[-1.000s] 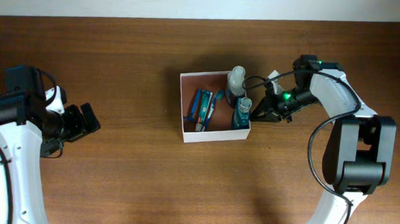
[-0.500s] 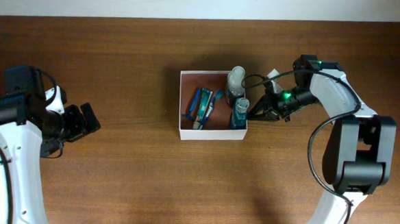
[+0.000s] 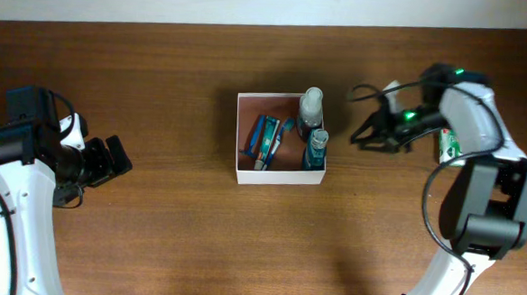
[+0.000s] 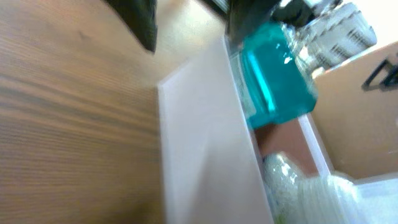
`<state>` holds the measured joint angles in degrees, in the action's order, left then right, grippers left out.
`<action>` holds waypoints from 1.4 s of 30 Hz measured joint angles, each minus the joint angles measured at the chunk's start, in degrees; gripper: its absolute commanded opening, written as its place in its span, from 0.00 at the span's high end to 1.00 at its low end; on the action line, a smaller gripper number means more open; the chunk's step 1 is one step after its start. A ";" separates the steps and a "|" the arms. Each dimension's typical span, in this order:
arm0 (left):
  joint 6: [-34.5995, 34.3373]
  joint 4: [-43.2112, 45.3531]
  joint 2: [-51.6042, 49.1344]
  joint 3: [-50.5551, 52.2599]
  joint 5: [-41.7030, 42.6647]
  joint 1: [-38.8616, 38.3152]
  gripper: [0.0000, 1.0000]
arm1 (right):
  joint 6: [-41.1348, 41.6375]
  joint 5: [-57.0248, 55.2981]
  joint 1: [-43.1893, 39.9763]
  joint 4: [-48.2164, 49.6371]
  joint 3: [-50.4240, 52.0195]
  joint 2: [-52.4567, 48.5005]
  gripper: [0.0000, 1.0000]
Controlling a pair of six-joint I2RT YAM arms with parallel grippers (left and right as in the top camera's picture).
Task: Pack container
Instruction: 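Move the right gripper over the green Dettol soap box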
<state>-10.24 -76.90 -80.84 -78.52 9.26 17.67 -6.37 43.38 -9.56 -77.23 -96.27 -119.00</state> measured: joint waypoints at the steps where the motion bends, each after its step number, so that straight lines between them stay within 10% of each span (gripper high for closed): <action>1: 0.00 0.00 0.00 0.00 0.00 0.00 0.01 | 0.07 -3.89 -0.94 -3.21 -3.13 -0.11 0.48; 3: 0.02 -0.02 0.00 0.00 0.02 0.00 0.01 | -0.22 -10.16 -2.21 -7.10 -8.39 -0.15 0.02; 12: 0.00 -0.02 0.00 0.00 0.00 0.00 0.01 | 1.42 -31.87 -6.86 -12.48 -28.94 -0.04 0.02; 24: 0.00 -0.02 0.00 0.00 0.02 0.00 0.01 | 0.37 -38.03 -21.90 -6.95 -27.21 -0.11 0.01; 42: 0.00 -0.02 0.00 0.00 0.02 0.00 0.00 | -6.27 -38.97 -18.12 -2.71 -27.04 -8.35 0.01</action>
<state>-10.24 -76.93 -80.84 -78.52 9.28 17.67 -12.64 4.40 -27.68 -79.94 -123.31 -127.35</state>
